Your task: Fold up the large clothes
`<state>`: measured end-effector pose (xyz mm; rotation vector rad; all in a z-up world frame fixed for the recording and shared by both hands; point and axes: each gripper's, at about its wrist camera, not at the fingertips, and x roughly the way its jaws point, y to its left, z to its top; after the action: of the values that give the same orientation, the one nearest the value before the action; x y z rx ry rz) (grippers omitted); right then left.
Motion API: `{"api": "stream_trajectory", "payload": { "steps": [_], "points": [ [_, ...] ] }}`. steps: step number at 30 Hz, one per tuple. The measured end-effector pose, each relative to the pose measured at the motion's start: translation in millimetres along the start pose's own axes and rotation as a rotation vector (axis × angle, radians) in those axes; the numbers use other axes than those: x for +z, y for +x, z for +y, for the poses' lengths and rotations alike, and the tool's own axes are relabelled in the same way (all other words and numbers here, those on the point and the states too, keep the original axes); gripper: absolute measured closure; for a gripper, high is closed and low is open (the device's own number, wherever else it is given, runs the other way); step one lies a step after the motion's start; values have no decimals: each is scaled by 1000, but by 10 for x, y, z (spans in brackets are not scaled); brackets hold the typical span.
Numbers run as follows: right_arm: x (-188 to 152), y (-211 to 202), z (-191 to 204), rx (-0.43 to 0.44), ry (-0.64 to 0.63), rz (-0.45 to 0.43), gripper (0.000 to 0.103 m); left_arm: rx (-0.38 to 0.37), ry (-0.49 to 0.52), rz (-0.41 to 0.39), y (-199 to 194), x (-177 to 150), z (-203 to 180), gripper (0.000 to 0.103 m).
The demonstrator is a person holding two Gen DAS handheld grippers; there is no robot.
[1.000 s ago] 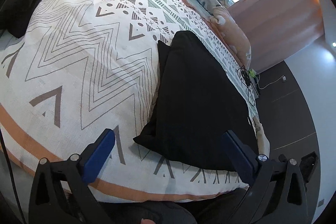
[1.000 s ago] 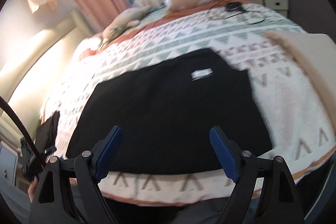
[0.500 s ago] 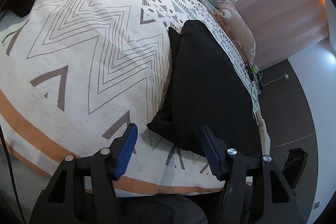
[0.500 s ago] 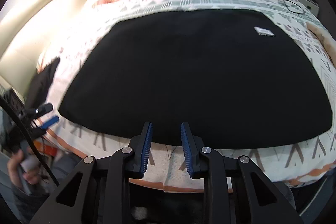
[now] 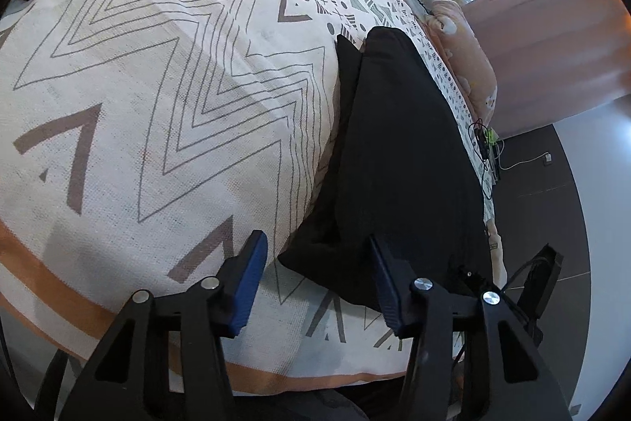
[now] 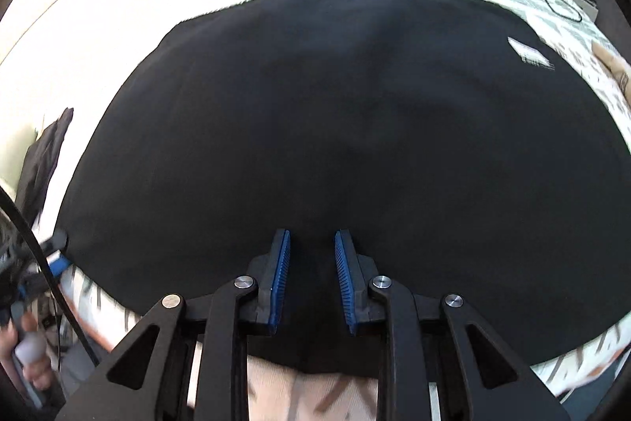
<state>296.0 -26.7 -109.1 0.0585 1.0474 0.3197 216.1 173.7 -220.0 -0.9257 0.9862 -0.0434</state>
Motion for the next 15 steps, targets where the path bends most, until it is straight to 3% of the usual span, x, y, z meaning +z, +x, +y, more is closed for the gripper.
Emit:
{"api": "stream_trajectory", "payload": {
  "steps": [15],
  "points": [
    [1059, 736, -132, -13, 81, -46, 82, 83, -100, -5, 148, 70, -98, 58]
  ]
}}
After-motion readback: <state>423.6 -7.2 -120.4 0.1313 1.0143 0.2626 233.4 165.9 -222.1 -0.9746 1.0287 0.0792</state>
